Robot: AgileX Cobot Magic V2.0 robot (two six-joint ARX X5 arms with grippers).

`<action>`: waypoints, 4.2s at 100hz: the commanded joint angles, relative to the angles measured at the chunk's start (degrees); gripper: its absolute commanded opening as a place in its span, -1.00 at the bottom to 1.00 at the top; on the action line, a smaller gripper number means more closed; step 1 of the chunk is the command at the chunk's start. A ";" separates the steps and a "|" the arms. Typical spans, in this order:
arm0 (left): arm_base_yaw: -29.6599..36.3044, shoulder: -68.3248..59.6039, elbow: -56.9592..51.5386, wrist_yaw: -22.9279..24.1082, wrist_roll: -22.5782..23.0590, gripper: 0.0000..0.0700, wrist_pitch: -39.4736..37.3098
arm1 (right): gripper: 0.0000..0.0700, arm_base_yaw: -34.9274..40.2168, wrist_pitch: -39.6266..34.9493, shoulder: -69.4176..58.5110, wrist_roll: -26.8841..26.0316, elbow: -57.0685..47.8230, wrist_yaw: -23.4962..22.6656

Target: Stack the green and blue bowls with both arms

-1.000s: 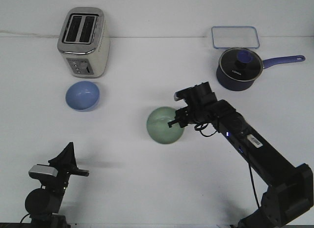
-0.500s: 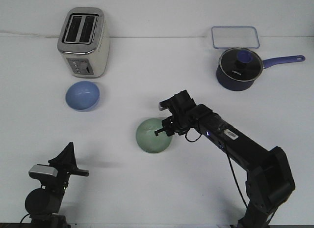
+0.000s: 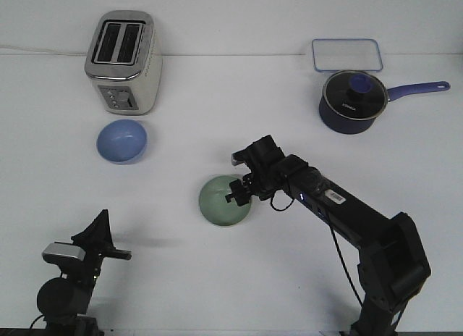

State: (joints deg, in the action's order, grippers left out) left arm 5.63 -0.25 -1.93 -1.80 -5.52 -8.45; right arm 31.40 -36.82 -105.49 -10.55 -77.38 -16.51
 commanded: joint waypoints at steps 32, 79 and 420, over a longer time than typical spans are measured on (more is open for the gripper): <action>-0.04 0.07 1.11 -0.09 -0.11 -0.97 -0.63 | 0.63 -1.11 0.20 3.04 -0.79 -0.74 -0.09; -0.04 0.07 1.11 -0.09 -0.11 -0.97 -0.63 | 0.63 -15.10 -8.26 17.73 5.97 1.18 7.61; 0.07 -60.54 -66.60 0.42 4.39 -0.21 53.64 | 0.63 -32.87 17.09 85.20 9.31 46.29 10.99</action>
State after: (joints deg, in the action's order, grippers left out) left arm 5.65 -60.23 -67.33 -1.39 -1.80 45.45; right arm -1.52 -20.27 -20.38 -1.13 -31.00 -5.74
